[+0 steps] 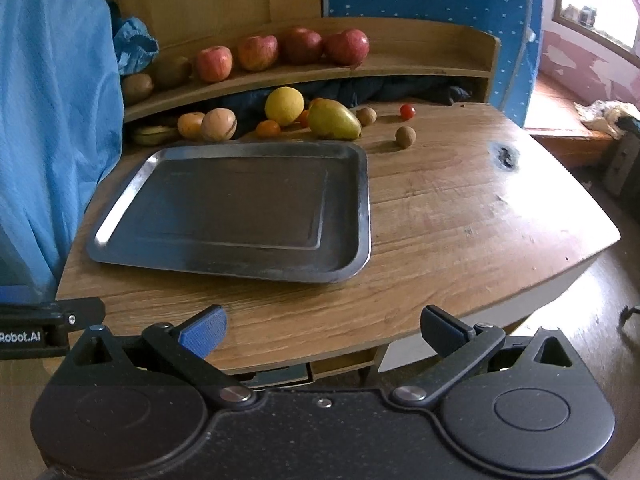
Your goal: Organize fruits
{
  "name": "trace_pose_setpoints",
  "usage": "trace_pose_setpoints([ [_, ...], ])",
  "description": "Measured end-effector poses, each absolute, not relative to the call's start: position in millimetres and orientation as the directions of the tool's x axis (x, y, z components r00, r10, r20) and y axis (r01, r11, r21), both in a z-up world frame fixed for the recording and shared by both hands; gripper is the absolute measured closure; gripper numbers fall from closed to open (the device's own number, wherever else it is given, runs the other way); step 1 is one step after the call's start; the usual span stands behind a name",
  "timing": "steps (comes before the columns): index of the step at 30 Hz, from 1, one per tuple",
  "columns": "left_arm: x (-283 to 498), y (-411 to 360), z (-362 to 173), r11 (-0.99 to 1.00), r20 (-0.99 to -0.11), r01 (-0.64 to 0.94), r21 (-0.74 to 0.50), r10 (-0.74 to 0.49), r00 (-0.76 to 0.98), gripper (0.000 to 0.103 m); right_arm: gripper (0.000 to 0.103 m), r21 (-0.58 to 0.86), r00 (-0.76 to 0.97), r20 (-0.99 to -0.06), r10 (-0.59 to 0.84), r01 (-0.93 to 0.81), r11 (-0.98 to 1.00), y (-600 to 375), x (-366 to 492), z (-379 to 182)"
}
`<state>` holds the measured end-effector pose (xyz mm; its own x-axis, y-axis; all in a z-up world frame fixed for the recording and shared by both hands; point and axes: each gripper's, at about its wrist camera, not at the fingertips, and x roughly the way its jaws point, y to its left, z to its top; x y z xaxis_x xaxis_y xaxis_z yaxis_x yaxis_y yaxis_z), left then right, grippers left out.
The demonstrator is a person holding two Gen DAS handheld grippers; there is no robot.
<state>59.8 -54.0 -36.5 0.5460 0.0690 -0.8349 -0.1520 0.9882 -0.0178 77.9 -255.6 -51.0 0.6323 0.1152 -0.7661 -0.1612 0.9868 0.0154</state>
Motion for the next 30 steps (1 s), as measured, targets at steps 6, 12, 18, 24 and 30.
trace_pose_setpoints([
  [6,74.3,-70.5,-38.5,0.977,-0.841,-0.211,-0.026,0.092,0.533,0.0,0.0,-0.012,0.623,-0.77,0.14,-0.234,0.972,-267.6,99.2,-49.5],
  [12,84.3,-89.2,-36.0,0.967,-0.843,-0.254,-0.018,0.122,0.524,0.001,0.001,-0.006,0.616,-0.767,0.181,-0.289,0.957,-283.8,119.3,-45.5],
  [18,89.8,-103.3,-31.0,0.956,-0.839,-0.292,-0.011,0.15,0.524,0.001,0.001,0.013,0.597,-0.772,0.217,-0.326,0.945,-295.3,133.4,-40.2],
  [24,90.5,-110.3,-27.2,0.952,-0.836,-0.305,0.004,0.17,0.522,0.001,0.001,0.016,0.594,-0.769,0.236,-0.351,0.936,-299.9,136.8,-36.2],
  [30,89.5,-109.5,-23.1,0.95,-0.835,-0.311,0.021,0.188,0.518,0.001,0.001,0.033,0.587,-0.771,0.246,-0.348,0.937,-302.1,137.3,-34.8],
])
